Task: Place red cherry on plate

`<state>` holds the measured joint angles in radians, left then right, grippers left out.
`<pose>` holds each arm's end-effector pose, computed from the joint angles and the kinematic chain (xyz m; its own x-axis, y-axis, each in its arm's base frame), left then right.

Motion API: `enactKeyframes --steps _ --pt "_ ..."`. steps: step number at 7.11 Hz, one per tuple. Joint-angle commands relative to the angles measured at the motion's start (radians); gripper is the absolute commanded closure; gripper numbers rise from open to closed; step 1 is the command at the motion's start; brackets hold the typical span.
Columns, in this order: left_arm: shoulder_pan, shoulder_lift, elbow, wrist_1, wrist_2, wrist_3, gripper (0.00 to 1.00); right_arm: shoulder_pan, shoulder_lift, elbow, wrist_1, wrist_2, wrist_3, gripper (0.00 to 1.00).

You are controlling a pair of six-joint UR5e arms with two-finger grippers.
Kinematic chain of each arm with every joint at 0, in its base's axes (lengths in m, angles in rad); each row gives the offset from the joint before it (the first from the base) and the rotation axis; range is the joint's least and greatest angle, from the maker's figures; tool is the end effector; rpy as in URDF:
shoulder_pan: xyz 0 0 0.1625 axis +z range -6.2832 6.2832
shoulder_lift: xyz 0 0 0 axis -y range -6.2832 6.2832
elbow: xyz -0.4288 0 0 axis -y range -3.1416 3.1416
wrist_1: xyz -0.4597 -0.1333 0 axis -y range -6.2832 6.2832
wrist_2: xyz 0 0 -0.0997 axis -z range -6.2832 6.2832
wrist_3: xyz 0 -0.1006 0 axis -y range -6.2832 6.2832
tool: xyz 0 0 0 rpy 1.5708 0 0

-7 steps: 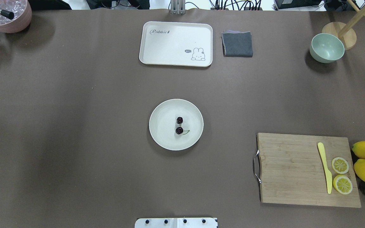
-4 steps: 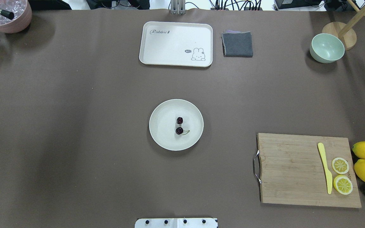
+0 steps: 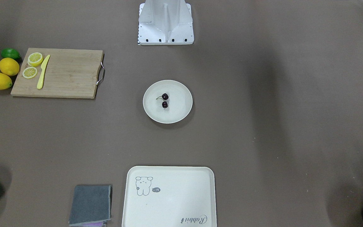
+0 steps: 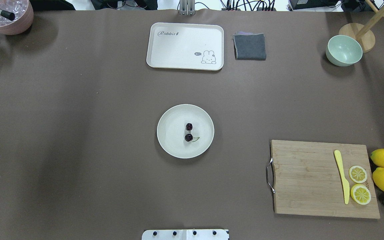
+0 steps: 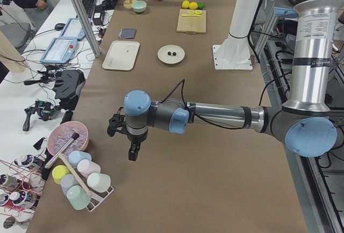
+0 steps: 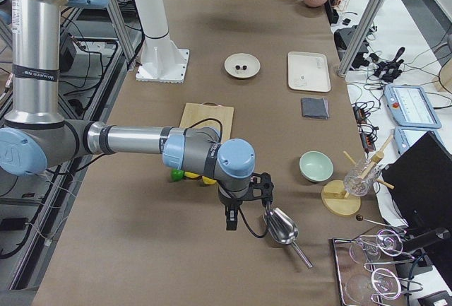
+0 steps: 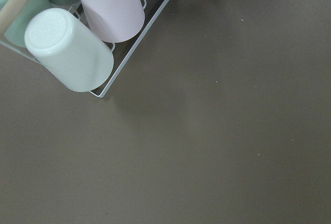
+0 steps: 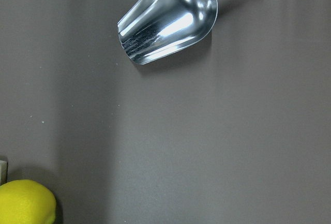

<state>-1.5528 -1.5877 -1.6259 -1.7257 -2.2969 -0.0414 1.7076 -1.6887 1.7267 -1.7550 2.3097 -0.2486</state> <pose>-0.0561 -0.5809 0.6090 0.7450 0.1223 -0.6557 0.0133 0.9801 0.1980 0.1327 -0.4832 0.6590 0.7300 -0.0492 0.6817 0.0461 0.9987 0.0227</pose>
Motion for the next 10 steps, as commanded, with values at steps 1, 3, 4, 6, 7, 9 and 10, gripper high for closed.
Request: enactKeyframes --steps 1,3,4,6,7,9,10 --pt "0.000 0.000 0.000 0.000 0.002 0.000 0.02 0.001 0.003 0.004 0.000 -0.001 0.006 0.00" --pt "0.000 -0.001 0.001 0.000 0.004 0.000 0.02 0.001 0.006 0.005 0.000 -0.001 0.008 0.00" --pt "0.000 -0.003 0.003 0.000 0.005 0.000 0.02 0.001 0.004 0.005 0.002 -0.001 0.008 0.00" --pt "0.000 -0.006 0.006 0.000 0.004 -0.002 0.02 0.003 0.006 0.008 0.002 -0.003 0.006 0.00" --pt "0.000 -0.006 0.006 0.002 0.004 -0.002 0.02 0.004 0.006 0.010 0.002 -0.003 0.006 0.00" --pt "0.000 -0.006 0.006 0.000 0.007 -0.005 0.02 0.013 0.004 0.011 0.002 -0.001 0.006 0.00" --pt "-0.001 -0.005 0.006 0.000 0.007 -0.005 0.02 0.015 0.004 0.013 0.002 -0.003 0.006 0.00"
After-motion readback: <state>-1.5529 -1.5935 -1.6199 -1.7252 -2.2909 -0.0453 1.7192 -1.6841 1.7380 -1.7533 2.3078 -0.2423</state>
